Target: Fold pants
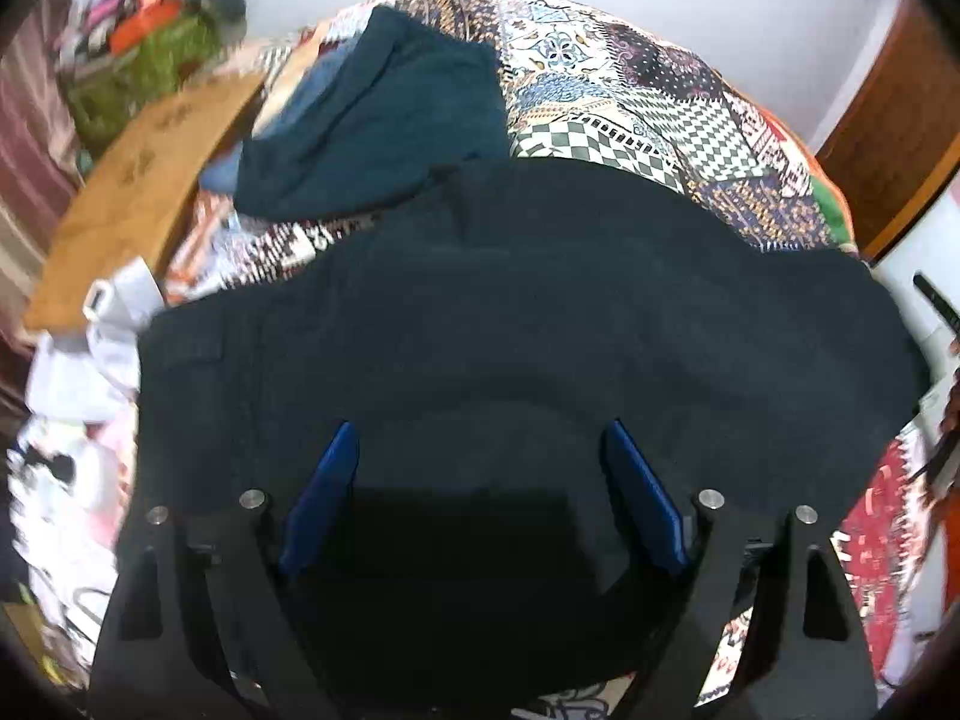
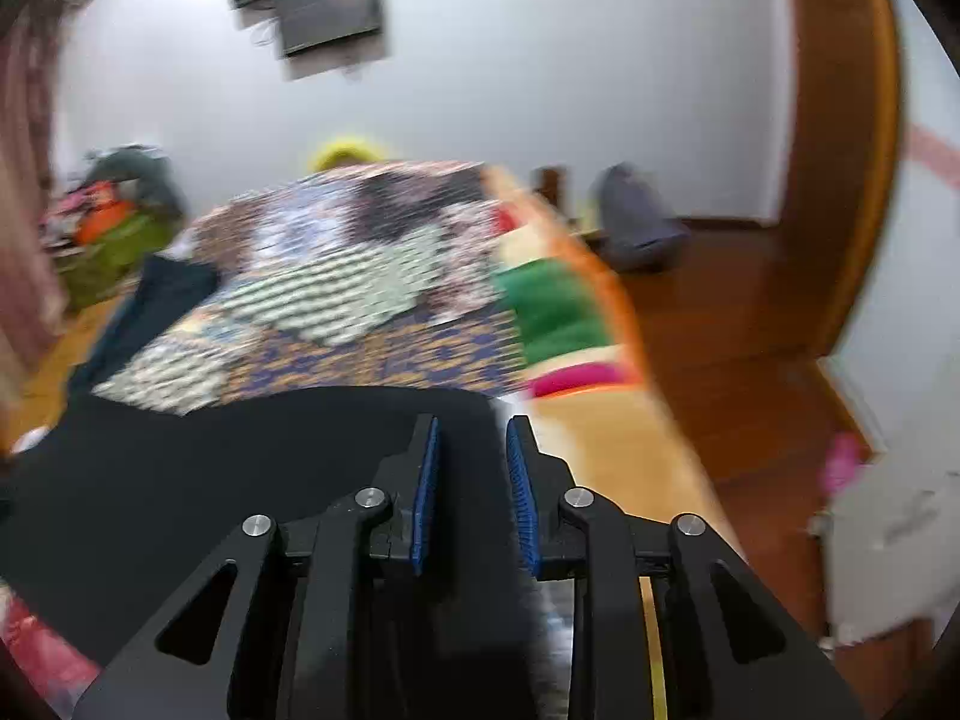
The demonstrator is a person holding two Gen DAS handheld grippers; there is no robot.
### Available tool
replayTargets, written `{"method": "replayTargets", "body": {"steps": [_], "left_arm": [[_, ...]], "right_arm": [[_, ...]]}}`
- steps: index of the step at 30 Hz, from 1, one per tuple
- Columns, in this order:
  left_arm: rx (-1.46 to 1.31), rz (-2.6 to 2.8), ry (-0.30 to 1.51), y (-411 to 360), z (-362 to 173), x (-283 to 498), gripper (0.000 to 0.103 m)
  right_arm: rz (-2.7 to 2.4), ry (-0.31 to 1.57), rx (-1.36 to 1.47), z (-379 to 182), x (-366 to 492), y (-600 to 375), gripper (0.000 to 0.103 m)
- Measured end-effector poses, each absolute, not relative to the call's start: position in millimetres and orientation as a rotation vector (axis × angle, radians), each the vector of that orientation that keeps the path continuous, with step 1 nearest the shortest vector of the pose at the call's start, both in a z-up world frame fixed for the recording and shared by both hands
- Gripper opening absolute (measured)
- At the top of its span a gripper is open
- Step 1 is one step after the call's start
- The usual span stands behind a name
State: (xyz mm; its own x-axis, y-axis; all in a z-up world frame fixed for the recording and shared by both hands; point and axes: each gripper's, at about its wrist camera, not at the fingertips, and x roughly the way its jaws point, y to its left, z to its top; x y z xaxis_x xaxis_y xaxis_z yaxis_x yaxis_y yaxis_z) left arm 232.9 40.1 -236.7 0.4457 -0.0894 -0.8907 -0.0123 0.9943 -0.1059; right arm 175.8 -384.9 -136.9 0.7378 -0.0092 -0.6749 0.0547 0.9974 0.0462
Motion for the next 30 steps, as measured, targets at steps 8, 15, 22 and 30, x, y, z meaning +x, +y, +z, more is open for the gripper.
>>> {"method": "replayTargets", "body": {"steps": [8,15,22,30], "left_arm": [[-0.099,-0.034,1.082,45,-230,226,0.086],[-0.104,0.092,0.967,105,-198,212,0.086],[-0.235,0.211,0.962,203,-188,220,0.086],[-0.305,0.128,1.144,238,-242,267,0.086]], "right_arm": [[-0.009,0.816,0.082,-125,173,-392,0.022],[0.246,0.851,0.022,-105,180,-312,0.048],[0.494,0.849,-0.007,-91,193,-210,0.067],[0.687,0.958,-0.061,-114,235,-102,0.068]]}}
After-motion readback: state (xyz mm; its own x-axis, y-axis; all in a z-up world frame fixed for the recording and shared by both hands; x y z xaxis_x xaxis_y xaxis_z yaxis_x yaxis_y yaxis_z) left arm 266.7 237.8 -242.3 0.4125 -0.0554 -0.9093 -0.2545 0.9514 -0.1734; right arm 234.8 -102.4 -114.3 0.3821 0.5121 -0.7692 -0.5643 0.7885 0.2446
